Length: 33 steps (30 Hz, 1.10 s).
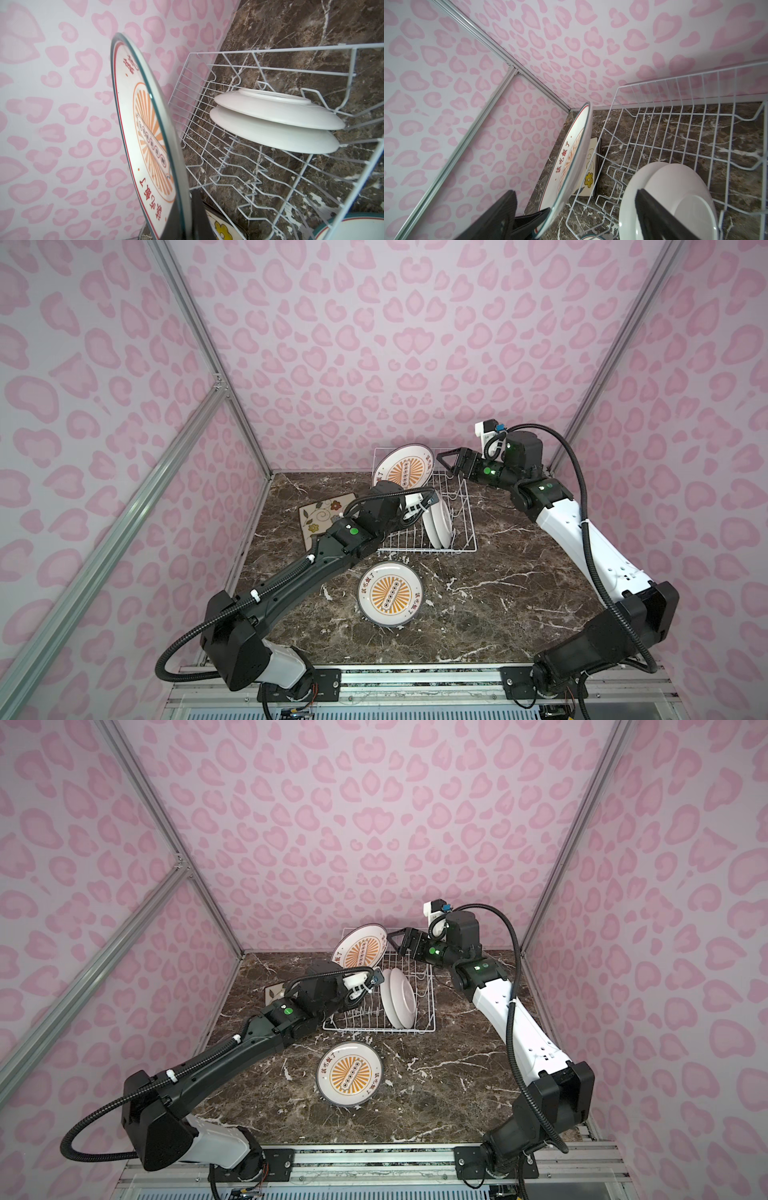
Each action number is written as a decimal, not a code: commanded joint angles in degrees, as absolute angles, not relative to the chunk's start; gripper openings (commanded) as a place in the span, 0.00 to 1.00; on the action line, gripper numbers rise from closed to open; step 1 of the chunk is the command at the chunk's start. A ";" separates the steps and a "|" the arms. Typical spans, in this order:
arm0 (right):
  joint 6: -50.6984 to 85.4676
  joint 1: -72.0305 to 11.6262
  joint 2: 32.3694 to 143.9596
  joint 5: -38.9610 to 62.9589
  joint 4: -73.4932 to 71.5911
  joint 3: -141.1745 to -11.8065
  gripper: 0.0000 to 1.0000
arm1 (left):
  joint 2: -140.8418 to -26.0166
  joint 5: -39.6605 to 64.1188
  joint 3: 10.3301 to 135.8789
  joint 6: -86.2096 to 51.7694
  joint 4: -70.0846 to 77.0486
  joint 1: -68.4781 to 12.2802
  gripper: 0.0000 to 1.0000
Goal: Unload the plates from the dish rack
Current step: Pick up a plate from the dish rack.
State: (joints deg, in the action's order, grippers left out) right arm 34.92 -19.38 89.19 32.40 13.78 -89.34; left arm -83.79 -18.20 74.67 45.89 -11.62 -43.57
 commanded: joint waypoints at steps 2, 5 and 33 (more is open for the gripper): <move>34.24 -19.68 90.64 31.73 14.09 -88.99 0.88 | -84.71 -20.23 73.94 50.89 -4.06 -44.88 0.04; 33.81 -19.86 91.53 30.15 16.14 -89.51 0.86 | -85.34 -22.22 73.08 53.34 -2.28 -46.20 0.04; 36.79 -19.76 97.08 32.60 22.96 -92.52 0.23 | -88.38 -25.59 70.59 58.89 4.62 -48.36 0.04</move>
State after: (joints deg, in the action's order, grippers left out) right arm 36.36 -19.86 97.06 31.75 23.62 -93.17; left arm -88.03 -24.58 70.74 58.52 -1.19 -48.38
